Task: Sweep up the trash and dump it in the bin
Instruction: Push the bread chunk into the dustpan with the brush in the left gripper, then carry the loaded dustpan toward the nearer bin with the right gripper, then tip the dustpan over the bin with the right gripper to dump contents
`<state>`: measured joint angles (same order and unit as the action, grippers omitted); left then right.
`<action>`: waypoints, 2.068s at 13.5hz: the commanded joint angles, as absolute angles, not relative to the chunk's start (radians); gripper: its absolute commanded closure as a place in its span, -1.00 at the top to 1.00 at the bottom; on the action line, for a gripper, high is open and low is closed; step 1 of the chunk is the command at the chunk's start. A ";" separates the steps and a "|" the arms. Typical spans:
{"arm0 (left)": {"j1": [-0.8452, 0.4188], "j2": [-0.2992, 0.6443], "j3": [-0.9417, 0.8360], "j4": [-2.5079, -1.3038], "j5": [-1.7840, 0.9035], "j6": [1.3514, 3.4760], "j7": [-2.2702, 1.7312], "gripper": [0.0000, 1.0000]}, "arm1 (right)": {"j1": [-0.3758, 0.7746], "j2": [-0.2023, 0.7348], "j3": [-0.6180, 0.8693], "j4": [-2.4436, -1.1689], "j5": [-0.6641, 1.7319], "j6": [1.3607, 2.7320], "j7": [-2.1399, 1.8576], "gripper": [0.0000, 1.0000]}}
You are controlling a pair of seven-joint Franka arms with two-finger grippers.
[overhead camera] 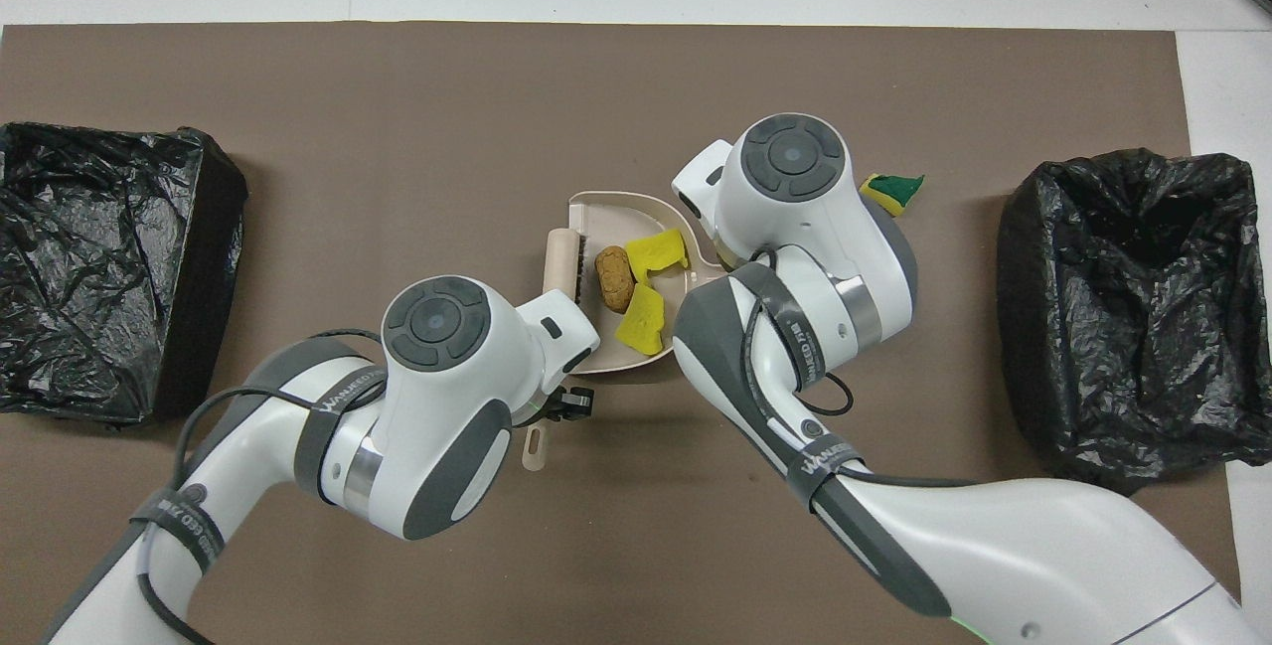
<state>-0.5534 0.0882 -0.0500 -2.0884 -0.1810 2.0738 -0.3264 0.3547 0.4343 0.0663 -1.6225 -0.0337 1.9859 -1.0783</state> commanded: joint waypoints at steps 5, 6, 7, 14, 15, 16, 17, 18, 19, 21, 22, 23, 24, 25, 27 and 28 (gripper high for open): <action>-0.479 -0.072 -0.051 -2.105 -0.084 1.901 -0.339 -1.00 | 0.232 0.332 0.074 -1.617 0.066 1.985 -1.203 -1.00; -0.480 -0.083 -0.051 -2.117 -0.084 1.899 -0.341 -1.00 | 0.223 0.318 0.074 -1.608 0.066 1.977 -1.206 -1.00; -0.483 -0.095 -0.051 -2.135 -0.084 1.905 -0.350 -1.00 | 0.204 0.302 0.072 -1.599 0.066 1.958 -1.212 -1.00; -0.707 -0.205 -0.069 -2.371 -0.084 2.031 -0.646 -1.00 | 0.013 0.236 0.068 -1.505 0.064 1.793 -1.311 -1.00; -0.745 -0.212 -0.072 -2.394 -0.086 2.043 -0.688 -1.00 | -0.030 0.227 0.067 -1.508 0.064 1.781 -1.333 -1.00; -0.794 -0.207 -0.074 -2.419 -0.086 2.065 -0.760 -1.00 | -0.073 0.221 0.069 -1.508 0.064 1.776 -1.362 -1.00; -0.852 -0.204 -0.074 -2.456 -0.086 2.119 -0.808 -1.00 | -0.118 0.219 0.068 -1.505 0.064 1.758 -1.405 -1.00; -0.889 -0.204 -0.074 -2.483 -0.087 2.172 -0.846 -1.00 | -0.161 0.218 0.067 -1.505 0.063 1.746 -1.435 -1.00; -0.902 -0.204 -0.074 -2.500 -0.089 2.193 -0.854 -1.00 | -0.198 0.213 0.066 -1.505 0.063 1.741 -1.462 -1.00; -0.917 -0.201 -0.074 -2.514 -0.097 2.195 -0.856 -1.00 | -0.267 0.212 0.063 -1.505 0.046 1.724 -1.523 -1.00; -0.936 -0.198 -0.074 -2.525 -0.100 2.198 -0.854 -1.00 | -0.296 0.212 0.058 -1.503 0.037 1.721 -1.558 -1.00; -0.937 -0.199 -0.074 -2.526 -0.101 2.200 -0.853 -1.00 | -0.326 0.212 0.057 -1.503 0.003 1.724 -1.589 -1.00; -0.939 -0.199 -0.074 -2.528 -0.112 2.200 -0.844 -1.00 | -0.365 0.212 0.060 -1.499 -0.050 1.729 -1.621 -1.00; -0.937 -0.199 -0.074 -2.526 -0.115 2.197 -0.841 -0.68 | -0.403 0.210 0.061 -1.500 -0.089 1.739 -1.661 -1.00; -0.927 -0.181 -0.072 -2.511 -0.115 2.197 -0.835 0.66 | -0.452 0.198 0.058 -1.506 -0.133 1.747 -1.716 -1.00; -0.922 -0.173 -0.068 -2.488 -0.115 2.185 -0.833 1.00 | -0.466 0.193 0.058 -1.509 -0.184 1.761 -1.724 -1.00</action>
<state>-0.9131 -0.1684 -0.0864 -2.4920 -0.1044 2.1773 -0.8410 -0.4334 0.2221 0.0455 -1.4936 -0.1215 1.7477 -1.6888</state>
